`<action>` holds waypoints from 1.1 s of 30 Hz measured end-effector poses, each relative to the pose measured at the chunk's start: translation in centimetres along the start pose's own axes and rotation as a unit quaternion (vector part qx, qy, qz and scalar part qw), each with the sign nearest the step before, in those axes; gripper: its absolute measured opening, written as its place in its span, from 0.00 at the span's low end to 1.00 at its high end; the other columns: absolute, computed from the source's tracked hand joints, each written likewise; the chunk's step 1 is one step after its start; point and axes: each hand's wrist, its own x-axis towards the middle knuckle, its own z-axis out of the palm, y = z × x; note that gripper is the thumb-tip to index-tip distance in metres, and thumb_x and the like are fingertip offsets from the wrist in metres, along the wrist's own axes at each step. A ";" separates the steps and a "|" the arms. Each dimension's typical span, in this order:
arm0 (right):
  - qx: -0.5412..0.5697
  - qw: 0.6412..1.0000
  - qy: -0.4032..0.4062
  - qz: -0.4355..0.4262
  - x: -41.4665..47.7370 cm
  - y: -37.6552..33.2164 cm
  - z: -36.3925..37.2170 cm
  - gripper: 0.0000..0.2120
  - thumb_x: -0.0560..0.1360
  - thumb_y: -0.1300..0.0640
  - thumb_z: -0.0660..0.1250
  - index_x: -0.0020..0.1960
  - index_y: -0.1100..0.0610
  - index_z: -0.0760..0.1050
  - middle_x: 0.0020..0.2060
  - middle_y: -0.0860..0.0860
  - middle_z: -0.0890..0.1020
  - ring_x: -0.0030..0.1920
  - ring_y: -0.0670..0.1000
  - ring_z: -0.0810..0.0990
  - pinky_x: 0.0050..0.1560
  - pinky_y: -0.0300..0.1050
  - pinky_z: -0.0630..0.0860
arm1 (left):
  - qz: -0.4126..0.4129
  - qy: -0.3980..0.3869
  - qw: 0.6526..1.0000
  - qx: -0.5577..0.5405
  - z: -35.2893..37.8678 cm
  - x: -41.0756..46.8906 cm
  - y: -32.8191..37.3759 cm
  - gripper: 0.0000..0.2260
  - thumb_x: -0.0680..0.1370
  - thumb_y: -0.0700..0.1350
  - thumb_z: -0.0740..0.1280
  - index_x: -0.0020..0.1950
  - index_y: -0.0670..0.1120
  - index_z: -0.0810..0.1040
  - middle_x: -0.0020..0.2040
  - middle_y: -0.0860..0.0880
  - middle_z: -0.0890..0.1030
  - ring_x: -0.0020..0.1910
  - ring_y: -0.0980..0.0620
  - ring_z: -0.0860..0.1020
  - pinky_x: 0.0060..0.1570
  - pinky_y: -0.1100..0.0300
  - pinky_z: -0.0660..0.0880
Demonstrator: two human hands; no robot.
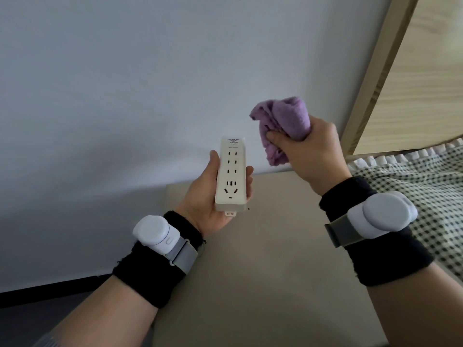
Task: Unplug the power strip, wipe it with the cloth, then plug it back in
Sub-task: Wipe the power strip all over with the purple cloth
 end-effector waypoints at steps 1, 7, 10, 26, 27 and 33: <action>-0.001 1.000 0.001 -0.002 0.0 -0.1 -0.1 0.06 0.74 0.59 0.78 0.43 0.60 0.83 0.29 0.51 0.87 0.29 0.52 0.87 0.33 0.44 0.83 | 0.002 0.002 1.000 -0.006 0.0 0.0 0.1 0.25 0.83 0.63 0.58 0.70 0.47 0.77 0.51 0.43 0.85 0.42 0.48 0.82 0.47 0.56 0.82; 0.044 0.997 -0.062 -0.018 -0.4 -0.4 -0.1 0.11 0.73 0.64 0.80 0.39 0.52 0.82 0.28 0.43 0.86 0.27 0.40 0.84 0.29 0.32 0.79 | 0.011 0.018 1.000 0.016 -0.1 -0.2 0.1 0.23 0.84 0.60 0.57 0.71 0.48 0.77 0.54 0.43 0.85 0.43 0.48 0.82 0.48 0.55 0.81; 0.048 0.994 -0.094 -0.020 -0.6 -0.5 -0.1 0.12 0.73 0.63 0.80 0.36 0.49 0.84 0.30 0.46 0.87 0.29 0.43 0.85 0.31 0.35 0.81 | 0.019 0.013 1.000 0.013 0.0 -0.3 0.1 0.21 0.85 0.59 0.57 0.70 0.48 0.78 0.56 0.43 0.85 0.44 0.48 0.81 0.50 0.55 0.80; 0.016 0.991 -0.130 -0.021 -0.6 0.4 0.6 0.05 0.75 0.66 0.76 0.47 0.60 0.82 0.32 0.51 0.88 0.30 0.49 0.87 0.32 0.38 0.82 | 0.022 0.068 0.985 0.155 0.2 -0.5 -0.6 0.22 0.86 0.57 0.54 0.60 0.42 0.80 0.41 0.45 0.86 0.32 0.51 0.82 0.33 0.60 0.80; -0.011 0.993 -0.117 -0.030 -0.7 0.6 0.9 0.05 0.75 0.64 0.76 0.48 0.61 0.81 0.32 0.51 0.88 0.30 0.49 0.87 0.32 0.39 0.82 | 0.021 0.070 0.984 0.163 0.3 -0.5 -0.6 0.22 0.86 0.57 0.54 0.60 0.43 0.79 0.39 0.45 0.86 0.31 0.52 0.81 0.31 0.60 0.79; -0.025 0.986 -0.162 -0.015 -0.7 0.5 1.0 0.06 0.75 0.64 0.77 0.48 0.63 0.81 0.32 0.53 0.88 0.31 0.54 0.88 0.34 0.46 0.86 | 0.028 0.092 0.982 0.160 0.3 -0.7 -0.3 0.20 0.86 0.56 0.55 0.54 0.43 0.79 0.36 0.46 0.83 0.28 0.52 0.79 0.27 0.62 0.76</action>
